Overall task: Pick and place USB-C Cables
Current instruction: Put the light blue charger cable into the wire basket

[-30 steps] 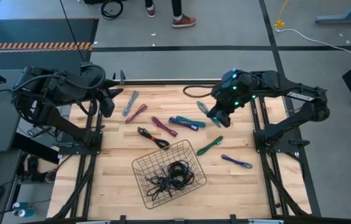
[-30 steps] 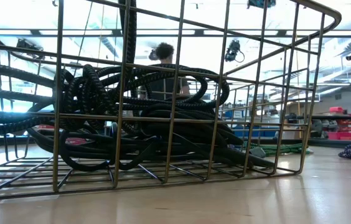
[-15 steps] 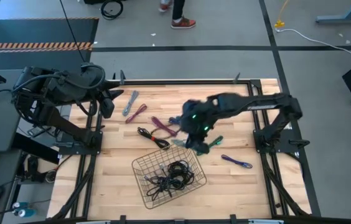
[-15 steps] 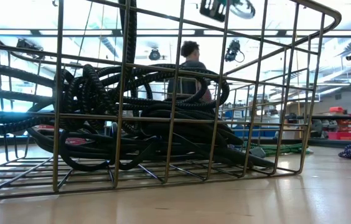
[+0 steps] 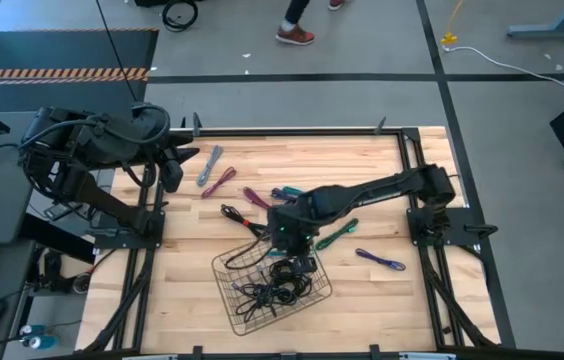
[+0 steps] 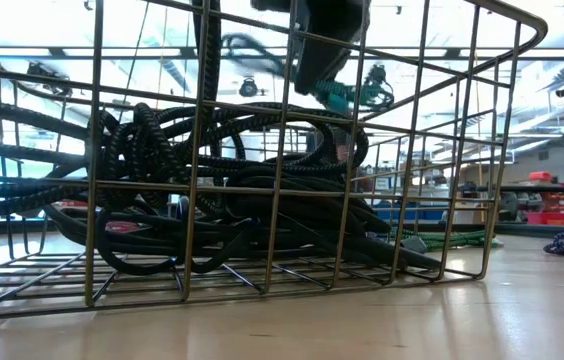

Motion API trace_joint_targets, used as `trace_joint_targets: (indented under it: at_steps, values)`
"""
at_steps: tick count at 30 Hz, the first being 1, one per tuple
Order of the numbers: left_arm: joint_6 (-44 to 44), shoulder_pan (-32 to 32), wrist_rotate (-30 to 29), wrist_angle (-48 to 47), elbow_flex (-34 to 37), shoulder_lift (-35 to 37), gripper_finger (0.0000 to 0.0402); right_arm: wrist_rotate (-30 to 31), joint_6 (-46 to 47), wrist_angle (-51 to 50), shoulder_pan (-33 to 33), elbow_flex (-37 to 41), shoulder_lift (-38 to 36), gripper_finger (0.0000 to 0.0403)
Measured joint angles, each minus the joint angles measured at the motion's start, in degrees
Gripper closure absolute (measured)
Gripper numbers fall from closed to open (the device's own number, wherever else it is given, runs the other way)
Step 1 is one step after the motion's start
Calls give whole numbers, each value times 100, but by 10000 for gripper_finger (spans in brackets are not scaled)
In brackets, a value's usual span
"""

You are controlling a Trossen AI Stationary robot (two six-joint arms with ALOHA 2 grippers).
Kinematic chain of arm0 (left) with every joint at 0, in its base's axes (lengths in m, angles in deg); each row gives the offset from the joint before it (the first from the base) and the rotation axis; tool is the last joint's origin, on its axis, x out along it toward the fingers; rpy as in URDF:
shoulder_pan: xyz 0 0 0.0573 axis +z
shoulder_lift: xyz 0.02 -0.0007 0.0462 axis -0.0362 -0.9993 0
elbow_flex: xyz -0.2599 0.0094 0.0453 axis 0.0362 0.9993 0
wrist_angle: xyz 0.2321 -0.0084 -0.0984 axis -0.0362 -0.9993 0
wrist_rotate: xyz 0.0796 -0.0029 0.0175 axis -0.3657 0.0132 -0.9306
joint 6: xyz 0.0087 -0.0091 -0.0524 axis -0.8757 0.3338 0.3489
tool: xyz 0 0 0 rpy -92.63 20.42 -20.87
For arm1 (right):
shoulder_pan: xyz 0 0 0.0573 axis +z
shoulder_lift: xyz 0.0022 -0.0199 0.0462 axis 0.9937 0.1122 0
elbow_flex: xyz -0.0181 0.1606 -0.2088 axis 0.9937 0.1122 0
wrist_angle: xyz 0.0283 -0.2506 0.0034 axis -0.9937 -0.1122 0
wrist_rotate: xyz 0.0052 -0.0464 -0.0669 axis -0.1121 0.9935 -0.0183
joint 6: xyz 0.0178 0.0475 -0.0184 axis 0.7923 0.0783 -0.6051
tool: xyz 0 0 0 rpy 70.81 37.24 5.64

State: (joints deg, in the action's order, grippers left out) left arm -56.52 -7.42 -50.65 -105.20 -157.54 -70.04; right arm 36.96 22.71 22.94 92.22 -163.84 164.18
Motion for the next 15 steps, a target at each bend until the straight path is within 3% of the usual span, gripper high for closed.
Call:
trace_joint_targets:
  at_steps: [15]
  values:
    - [0, 0, 0, -2, 0, 0, 255, 298, -249, 633, 176, -7, 803, 387]
